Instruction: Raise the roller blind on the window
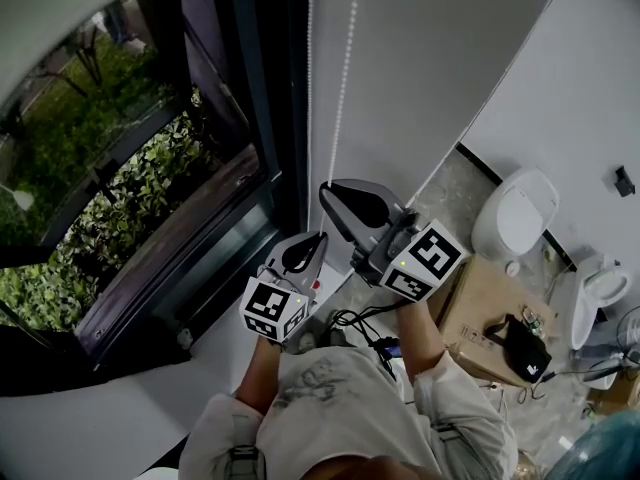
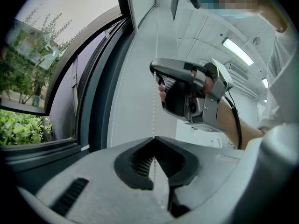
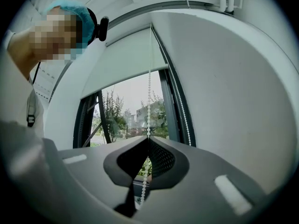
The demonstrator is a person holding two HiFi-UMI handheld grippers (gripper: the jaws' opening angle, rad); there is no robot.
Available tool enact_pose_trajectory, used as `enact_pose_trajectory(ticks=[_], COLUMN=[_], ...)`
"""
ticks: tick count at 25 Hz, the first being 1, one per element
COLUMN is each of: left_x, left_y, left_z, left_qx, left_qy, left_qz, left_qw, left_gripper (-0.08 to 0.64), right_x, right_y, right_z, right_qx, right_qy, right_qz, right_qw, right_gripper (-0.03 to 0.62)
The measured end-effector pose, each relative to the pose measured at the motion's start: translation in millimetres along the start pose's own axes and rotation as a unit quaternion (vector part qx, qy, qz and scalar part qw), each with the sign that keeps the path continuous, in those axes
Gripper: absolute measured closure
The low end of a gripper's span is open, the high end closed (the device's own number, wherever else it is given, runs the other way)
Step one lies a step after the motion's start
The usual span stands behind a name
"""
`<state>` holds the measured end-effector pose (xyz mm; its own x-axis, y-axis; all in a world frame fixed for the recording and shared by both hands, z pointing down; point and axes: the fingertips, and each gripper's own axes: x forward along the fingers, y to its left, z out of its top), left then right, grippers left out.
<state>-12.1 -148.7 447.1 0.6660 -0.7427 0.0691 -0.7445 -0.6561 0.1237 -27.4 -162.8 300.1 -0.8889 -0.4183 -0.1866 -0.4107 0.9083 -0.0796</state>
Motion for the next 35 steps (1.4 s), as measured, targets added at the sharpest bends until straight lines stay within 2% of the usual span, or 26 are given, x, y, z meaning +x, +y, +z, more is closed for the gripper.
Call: enact_pose_trajectory(ticks=[3,17,26,35], left_x=[1,3,3,6], left_y=[1,8,14,16], left_z=[-7,-65,-104,-121], left_qx=[-0.003,-0.027,-0.047,-0.069], left_qy=[0.006,0.063,0.104,0.114], left_qz=[0.001,0.008,0.013,0.008], left_qw=[1.0000,0.9976,0.9934,0.9910], left_gripper=[0.549,0.549,0.549,0.549], right_x=[-2,-7,-9,-11], right_y=[0,-4,-9,-11], right_z=[-7,-65,-105,-123], right_qx=[0.001,0.009,0.020,0.030], right_qy=[-0.001,0.056,0.085,0.096], right_qz=[-0.003,-0.028,-0.041,-0.046], right_qw=[1.000,0.998,0.995,0.994], right_gripper=[0.581,0.581,0.581,0.581])
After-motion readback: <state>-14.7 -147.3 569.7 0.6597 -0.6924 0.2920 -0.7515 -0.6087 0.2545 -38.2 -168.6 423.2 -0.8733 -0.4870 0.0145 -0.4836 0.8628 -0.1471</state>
